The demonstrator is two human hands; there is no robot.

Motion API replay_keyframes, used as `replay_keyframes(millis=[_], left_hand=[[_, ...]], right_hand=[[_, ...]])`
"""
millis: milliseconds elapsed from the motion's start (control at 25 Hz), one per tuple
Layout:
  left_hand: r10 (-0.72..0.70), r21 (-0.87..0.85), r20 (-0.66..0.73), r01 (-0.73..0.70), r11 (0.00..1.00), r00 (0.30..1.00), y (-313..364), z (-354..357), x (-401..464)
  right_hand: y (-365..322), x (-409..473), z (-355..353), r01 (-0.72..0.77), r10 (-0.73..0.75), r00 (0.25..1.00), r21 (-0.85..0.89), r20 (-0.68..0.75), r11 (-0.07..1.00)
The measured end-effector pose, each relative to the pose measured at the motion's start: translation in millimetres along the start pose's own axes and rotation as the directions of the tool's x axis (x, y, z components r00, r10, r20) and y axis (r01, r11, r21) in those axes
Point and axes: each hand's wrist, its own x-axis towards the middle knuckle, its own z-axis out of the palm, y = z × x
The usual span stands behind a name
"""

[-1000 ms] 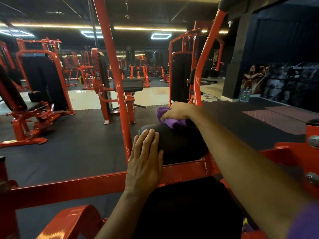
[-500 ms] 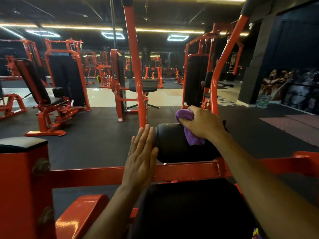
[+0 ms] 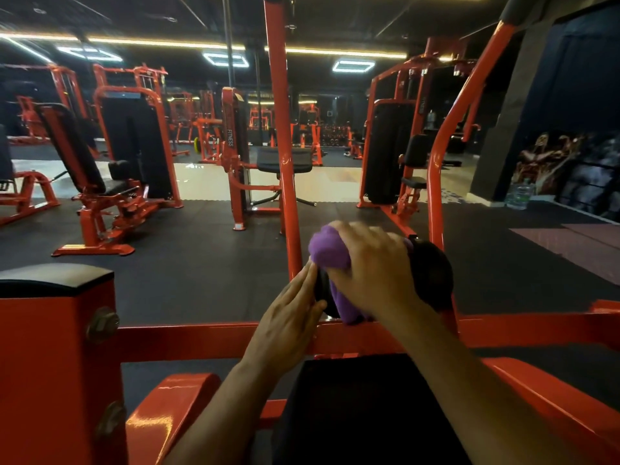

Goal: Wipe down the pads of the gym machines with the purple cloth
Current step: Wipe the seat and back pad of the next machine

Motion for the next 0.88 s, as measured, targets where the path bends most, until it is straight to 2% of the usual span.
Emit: replay_keyframes(millis=[80,160,240,320,360,400,440,480,520,560,600,640,680,720,800,880], left_hand=[[0.039,0.011,-0.005,-0.039,0.999,0.999,-7.3,0.5,0.8],[0.043,-0.014,-0.001,-0.043,0.999,0.999,-12.2,3.2,-0.3],[0.032,-0.026,-0.024,-0.032,0.999,0.999,-11.7,6.3,-1.2],[-0.004,-0.023,-0.061,0.002,1.0,0.998,-5.8,8.3,-0.2],[-0.029,-0.016,-0.074,0.028,0.999,0.997,-1.9,8.3,0.6],[-0.053,-0.003,-0.078,0.053,0.999,0.996,2.0,7.5,1.6],[-0.067,0.015,-0.078,0.069,0.998,0.995,5.6,6.1,2.5],[-0.074,0.031,-0.076,0.076,0.997,0.994,9.2,4.3,2.7],[-0.077,0.041,-0.072,0.08,0.996,0.994,11.7,2.8,2.0],[-0.083,0.038,-0.067,0.085,0.996,0.994,14.3,1.7,0.9],[-0.088,0.029,-0.061,0.09,0.996,0.994,15.8,0.9,-0.1],[-0.088,0.019,-0.052,0.089,0.996,0.995,16.4,0.0,-0.4],[-0.085,0.015,-0.037,0.085,0.996,0.996,15.6,-1.0,0.0],[-0.077,0.016,-0.01,0.077,0.997,0.997,13.5,-1.6,-0.4],[-0.052,0.018,0.044,0.051,0.999,0.998,6.7,-2.7,-0.8],[-0.053,-0.007,0.069,0.054,0.999,0.996,2.2,-3.1,-2.3]], right_hand=[[-0.8,-51.4,15.9,0.057,-0.059,0.989,-0.02,-0.137,0.998],[-0.3,-90.5,30.8,0.1,-0.113,0.981,-0.082,-0.158,0.992],[1.3,-92.5,33.6,0.12,-0.136,0.972,-0.093,-0.191,0.988],[-3.3,-56.7,19.6,0.09,-0.1,0.975,-0.057,-0.199,0.994],[-6.5,-29.2,10.1,0.05,-0.054,0.99,-0.027,-0.13,0.998],[-6.9,4.3,-1.2,-0.017,0.016,0.999,0.013,0.033,1.0],[-5.0,41.9,-9.9,-0.11,0.092,0.966,0.059,0.241,0.992],[-3.8,75.6,-16.8,-0.229,0.172,0.876,0.075,0.451,0.971],[-2.6,101.3,-19.0,-0.333,0.236,0.764,0.055,0.6,0.941],[-2.1,116.7,-18.4,-0.39,0.265,0.681,0.031,0.683,0.92],[-1.3,122.3,-16.4,-0.406,0.279,0.649,0.012,0.708,0.914],[-1.3,119.4,-15.7,-0.399,0.292,0.656,-0.008,0.696,0.917],[-2.7,108.6,-15.3,-0.367,0.289,0.707,-0.015,0.645,0.93],[-3.4,91.0,-13.8,-0.317,0.269,0.79,-0.007,0.551,0.948],[-3.4,50.0,-8.1,-0.181,0.177,0.952,-0.009,0.249,0.983],[-7.4,3.3,1.9,-0.08,0.079,0.996,-0.023,-0.046,0.997]])
